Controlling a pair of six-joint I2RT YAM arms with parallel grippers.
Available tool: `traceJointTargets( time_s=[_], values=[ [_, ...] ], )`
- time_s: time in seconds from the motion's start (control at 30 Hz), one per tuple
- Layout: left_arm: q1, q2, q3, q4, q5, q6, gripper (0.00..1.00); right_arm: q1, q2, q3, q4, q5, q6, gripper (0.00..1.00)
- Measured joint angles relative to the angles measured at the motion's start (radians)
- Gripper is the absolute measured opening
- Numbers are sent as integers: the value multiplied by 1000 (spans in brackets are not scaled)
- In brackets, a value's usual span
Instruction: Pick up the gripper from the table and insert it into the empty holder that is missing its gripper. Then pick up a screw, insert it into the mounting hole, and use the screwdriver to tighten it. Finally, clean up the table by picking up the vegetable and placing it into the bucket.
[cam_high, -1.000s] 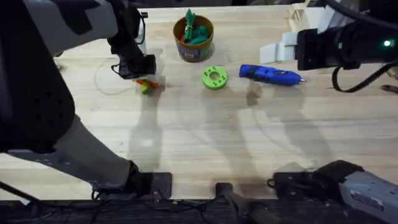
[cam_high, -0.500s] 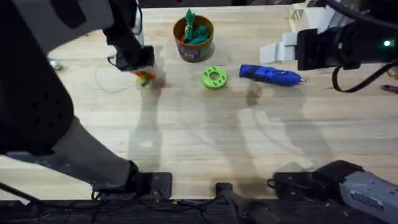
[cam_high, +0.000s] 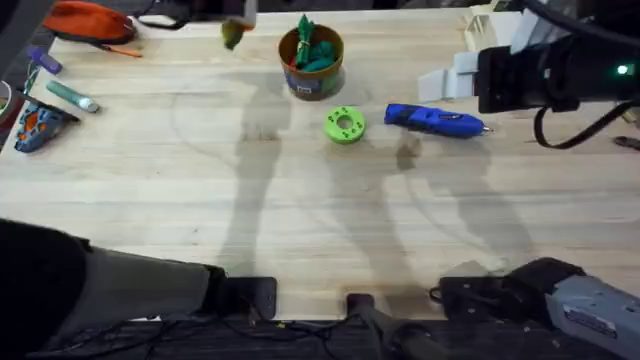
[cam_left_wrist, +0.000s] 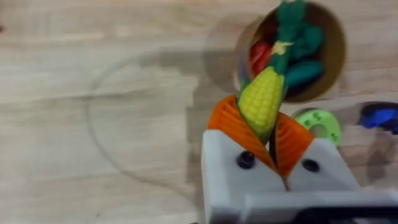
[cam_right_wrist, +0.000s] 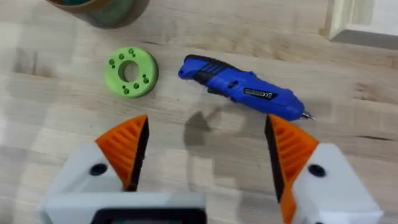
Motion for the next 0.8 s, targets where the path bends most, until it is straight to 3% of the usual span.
traceJointTargets(
  time_s=[0.37,0.8],
  values=[
    [-142,49,4,167,34,0,36,0,0,0,0,0,0,991],
    [-202,250,4,295,39,0,36,0,0,0,0,0,0,993]
  ],
)
